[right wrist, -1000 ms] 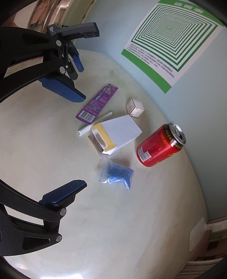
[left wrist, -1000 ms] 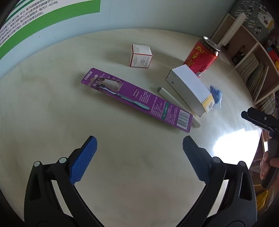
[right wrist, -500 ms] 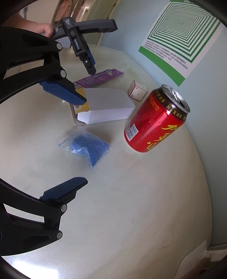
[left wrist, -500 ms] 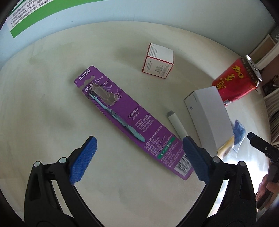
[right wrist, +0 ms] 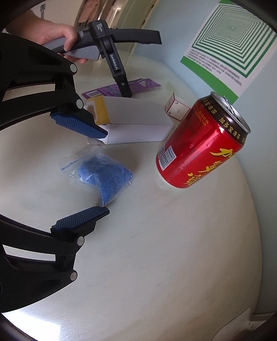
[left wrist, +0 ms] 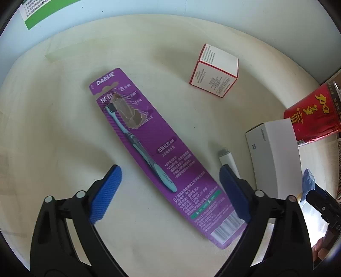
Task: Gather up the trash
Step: 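Grasp the purple toothbrush package with the left tool while the right tool grasps the blue bag, then carry the toothbrush package and blue bag over the teal bin with both tools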
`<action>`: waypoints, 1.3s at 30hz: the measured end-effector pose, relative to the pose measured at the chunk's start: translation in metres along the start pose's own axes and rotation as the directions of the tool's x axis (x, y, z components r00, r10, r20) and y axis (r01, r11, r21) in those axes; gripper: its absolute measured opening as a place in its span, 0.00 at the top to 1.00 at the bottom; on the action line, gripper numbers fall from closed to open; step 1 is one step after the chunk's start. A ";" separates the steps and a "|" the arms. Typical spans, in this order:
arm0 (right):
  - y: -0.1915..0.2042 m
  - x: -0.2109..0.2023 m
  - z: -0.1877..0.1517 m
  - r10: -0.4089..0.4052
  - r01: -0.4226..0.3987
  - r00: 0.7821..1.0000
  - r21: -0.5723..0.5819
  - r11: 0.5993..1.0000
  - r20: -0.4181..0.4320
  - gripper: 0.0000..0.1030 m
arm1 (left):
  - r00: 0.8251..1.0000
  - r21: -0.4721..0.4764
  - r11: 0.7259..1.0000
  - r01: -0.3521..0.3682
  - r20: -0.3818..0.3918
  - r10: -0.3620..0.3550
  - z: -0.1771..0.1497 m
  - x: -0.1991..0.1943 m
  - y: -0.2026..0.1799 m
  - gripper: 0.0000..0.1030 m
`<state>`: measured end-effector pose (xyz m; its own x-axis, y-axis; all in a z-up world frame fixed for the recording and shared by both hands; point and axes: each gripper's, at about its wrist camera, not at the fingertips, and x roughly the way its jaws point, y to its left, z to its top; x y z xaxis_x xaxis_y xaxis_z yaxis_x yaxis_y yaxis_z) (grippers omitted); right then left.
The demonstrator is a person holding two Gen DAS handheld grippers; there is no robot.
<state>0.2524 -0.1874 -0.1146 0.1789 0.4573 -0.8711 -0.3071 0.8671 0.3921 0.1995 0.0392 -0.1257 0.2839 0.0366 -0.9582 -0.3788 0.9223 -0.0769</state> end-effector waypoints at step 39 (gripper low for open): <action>0.012 -0.038 -0.015 -0.097 0.092 0.989 0.049 0.995 0.114 0.69 | 0.990 0.183 0.981 0.062 0.117 -0.084 -0.029 -0.063 0.028 0.89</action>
<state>0.2275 -0.1968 -0.0816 0.3134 0.3903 -0.8657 -0.2435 0.9142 0.3240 0.1452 0.0514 -0.0759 0.4153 0.0038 -0.9097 -0.1933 0.9775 -0.0841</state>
